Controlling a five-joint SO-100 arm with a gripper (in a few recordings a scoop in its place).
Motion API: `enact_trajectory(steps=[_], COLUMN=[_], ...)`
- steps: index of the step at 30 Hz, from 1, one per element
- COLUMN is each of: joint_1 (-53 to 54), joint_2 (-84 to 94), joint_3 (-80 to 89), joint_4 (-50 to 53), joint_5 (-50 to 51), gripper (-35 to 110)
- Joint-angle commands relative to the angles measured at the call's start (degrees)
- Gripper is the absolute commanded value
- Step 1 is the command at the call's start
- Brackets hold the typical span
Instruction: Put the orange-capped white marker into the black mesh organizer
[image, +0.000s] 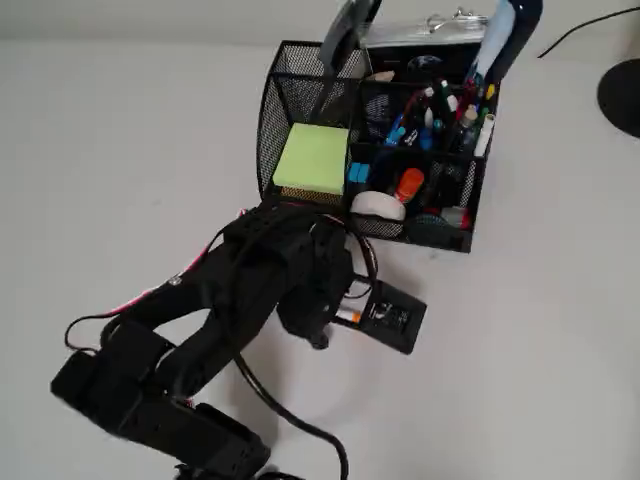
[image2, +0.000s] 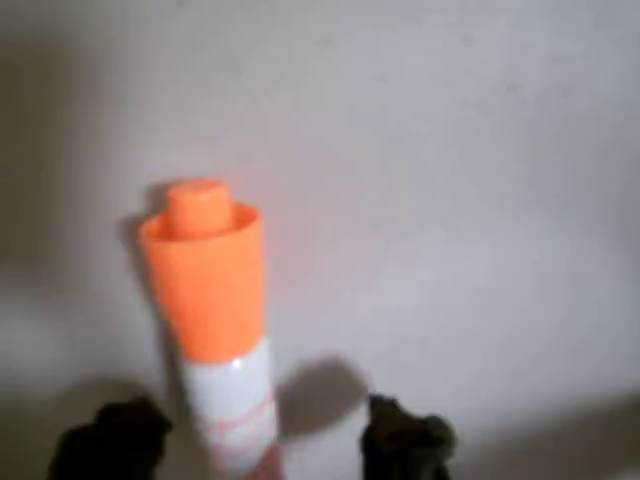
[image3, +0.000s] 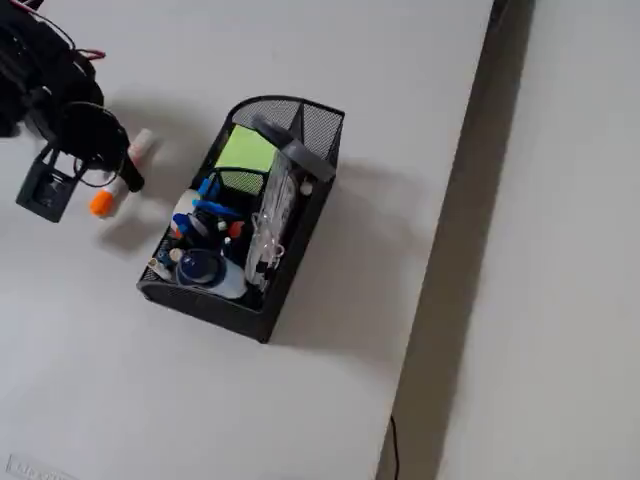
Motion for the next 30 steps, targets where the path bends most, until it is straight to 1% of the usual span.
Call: enact_trajectory(steps=[1, 3, 7, 13, 15, 18, 22, 26, 28, 30], joint_1=[0.6, 0.6, 0.7, -0.1, -0.5, -1.6, -2.5, -1.4, -0.2, 1.1], joint_2=[-1.6, -3.2, -3.5, -2.6, 0.9, 9.9, 20.0, 22.9, 24.0, 27.2], joint_3=[-0.1, -0.3, -0.7, -0.8, -0.9, -2.4, -10.7, -23.3, -27.9, -28.0], joint_4=[-3.2, -4.5, -4.7, -4.9, -4.0, 0.3, 8.3, 13.4, 12.4, 6.2], joint_5=[0.4, 0.5, 0.4, -0.4, -1.5, -4.0, -9.1, -16.6, -20.4, -25.1], gripper=[20, 11, 0, 0, 0, 0, 0, 0, 0, 0])
